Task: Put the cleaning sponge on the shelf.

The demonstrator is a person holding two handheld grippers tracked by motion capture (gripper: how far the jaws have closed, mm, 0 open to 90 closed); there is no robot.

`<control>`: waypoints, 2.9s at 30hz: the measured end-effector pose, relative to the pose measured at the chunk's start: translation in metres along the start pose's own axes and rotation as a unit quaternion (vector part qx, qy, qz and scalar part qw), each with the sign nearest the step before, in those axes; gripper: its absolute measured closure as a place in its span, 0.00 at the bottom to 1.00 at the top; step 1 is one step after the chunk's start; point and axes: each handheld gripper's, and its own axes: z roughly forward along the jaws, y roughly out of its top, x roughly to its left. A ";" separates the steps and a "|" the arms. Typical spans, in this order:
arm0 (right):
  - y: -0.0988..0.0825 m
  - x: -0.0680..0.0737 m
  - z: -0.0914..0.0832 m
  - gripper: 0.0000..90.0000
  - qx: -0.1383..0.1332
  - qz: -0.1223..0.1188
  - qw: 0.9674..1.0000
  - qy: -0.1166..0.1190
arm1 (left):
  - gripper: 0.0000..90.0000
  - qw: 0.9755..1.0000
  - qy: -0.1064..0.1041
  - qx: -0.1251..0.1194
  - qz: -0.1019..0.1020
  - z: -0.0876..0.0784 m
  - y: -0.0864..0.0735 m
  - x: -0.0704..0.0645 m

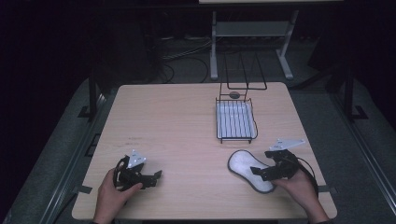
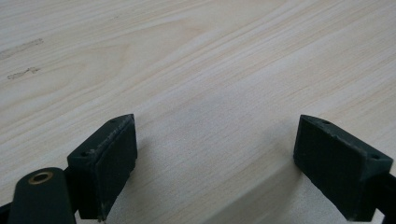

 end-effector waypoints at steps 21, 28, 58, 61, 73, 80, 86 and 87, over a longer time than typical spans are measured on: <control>-0.004 0.007 0.032 0.12 0.047 -0.025 0.999 -0.012 | 0.14 1.000 0.000 0.000 -0.001 0.000 0.000 0.000; -0.005 0.008 0.035 0.14 0.055 -0.026 0.998 -0.008 | 0.14 1.000 0.000 0.000 0.000 0.000 0.000 0.000; -0.003 0.007 0.030 0.24 0.062 -0.038 0.997 -0.006 | 0.14 1.000 0.000 0.000 0.000 0.000 0.000 0.000; -0.003 0.006 0.028 0.28 0.059 -0.038 0.998 -0.007 | 0.14 1.000 0.000 0.000 0.000 0.000 0.000 0.000; -0.001 0.002 0.013 0.50 0.024 -0.031 0.999 -0.006 | 0.14 1.000 0.000 0.000 0.000 0.000 0.000 0.000; 0.000 0.001 0.010 0.54 0.019 -0.032 0.999 -0.008 | 0.14 1.000 0.000 0.000 0.000 0.000 0.000 0.000; 0.000 -0.002 0.004 0.61 0.005 -0.023 1.000 -0.006 | 0.14 1.000 0.000 0.000 0.000 0.000 0.000 0.000; 0.000 -0.002 0.004 0.62 0.004 -0.023 1.000 -0.005 | 0.14 1.000 0.000 0.000 0.000 0.000 0.000 0.000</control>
